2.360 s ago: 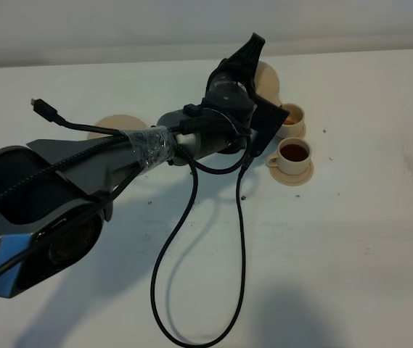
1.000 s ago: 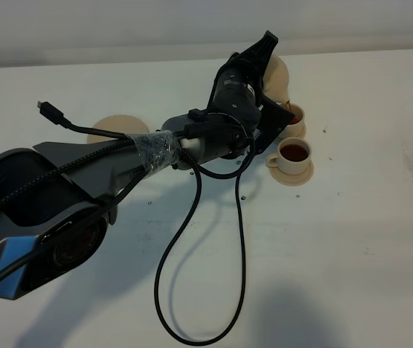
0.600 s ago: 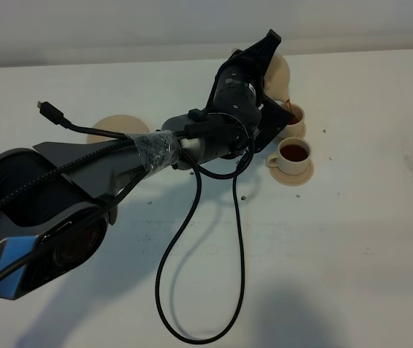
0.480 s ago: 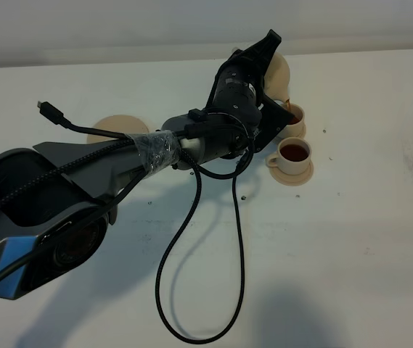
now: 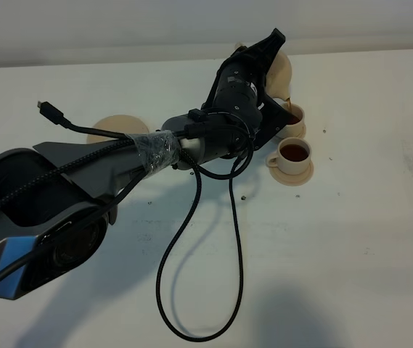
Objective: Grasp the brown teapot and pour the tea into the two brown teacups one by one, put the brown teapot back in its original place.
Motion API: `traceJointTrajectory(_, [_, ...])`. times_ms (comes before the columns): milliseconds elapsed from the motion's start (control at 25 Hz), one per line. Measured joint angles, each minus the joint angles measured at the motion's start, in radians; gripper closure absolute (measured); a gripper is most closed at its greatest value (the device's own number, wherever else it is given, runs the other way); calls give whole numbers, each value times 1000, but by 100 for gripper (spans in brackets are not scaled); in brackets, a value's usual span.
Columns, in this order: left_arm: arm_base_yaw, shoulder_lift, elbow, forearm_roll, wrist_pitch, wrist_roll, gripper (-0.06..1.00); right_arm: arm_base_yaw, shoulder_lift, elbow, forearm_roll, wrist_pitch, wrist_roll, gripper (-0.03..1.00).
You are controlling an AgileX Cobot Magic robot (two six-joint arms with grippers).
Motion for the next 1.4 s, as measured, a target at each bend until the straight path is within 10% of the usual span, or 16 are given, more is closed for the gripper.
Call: traceJointTrajectory(1400, [0, 17, 0, 11, 7, 21, 84, 0, 0, 0, 0, 0, 0, 50])
